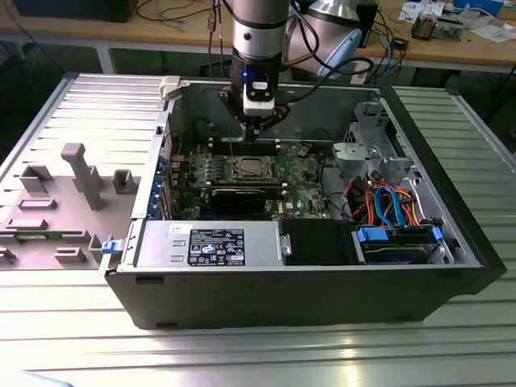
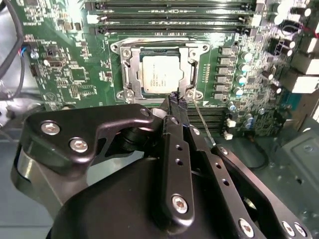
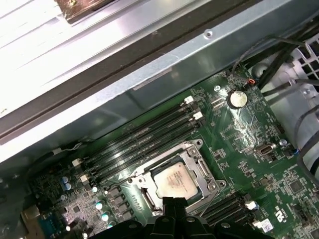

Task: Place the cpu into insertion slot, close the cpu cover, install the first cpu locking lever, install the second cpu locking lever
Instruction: 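Install the first cpu locking lever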

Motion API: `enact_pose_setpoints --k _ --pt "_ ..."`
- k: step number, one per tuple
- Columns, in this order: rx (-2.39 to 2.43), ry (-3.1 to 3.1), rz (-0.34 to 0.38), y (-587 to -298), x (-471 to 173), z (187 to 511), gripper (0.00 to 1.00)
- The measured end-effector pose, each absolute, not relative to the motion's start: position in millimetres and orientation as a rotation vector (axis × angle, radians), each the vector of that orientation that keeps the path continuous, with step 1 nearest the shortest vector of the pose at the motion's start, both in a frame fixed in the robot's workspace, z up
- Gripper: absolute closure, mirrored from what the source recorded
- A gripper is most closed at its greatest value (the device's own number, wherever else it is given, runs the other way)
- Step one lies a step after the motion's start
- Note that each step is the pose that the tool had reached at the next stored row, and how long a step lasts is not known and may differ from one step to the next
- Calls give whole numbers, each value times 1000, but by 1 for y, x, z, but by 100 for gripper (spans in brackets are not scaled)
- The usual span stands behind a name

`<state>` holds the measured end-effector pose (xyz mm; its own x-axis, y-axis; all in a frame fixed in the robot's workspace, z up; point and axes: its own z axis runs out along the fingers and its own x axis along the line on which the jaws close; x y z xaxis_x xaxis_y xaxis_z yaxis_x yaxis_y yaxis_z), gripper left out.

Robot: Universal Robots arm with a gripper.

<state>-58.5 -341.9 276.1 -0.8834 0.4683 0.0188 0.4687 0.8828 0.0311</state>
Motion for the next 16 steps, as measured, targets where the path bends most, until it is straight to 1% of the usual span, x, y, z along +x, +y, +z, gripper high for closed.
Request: enact_pose_setpoints --k 8,16 --pt "-521 -3084 -53 -342 -58 276 89" --pt "-507 -3086 -53 -342 -58 276 89"
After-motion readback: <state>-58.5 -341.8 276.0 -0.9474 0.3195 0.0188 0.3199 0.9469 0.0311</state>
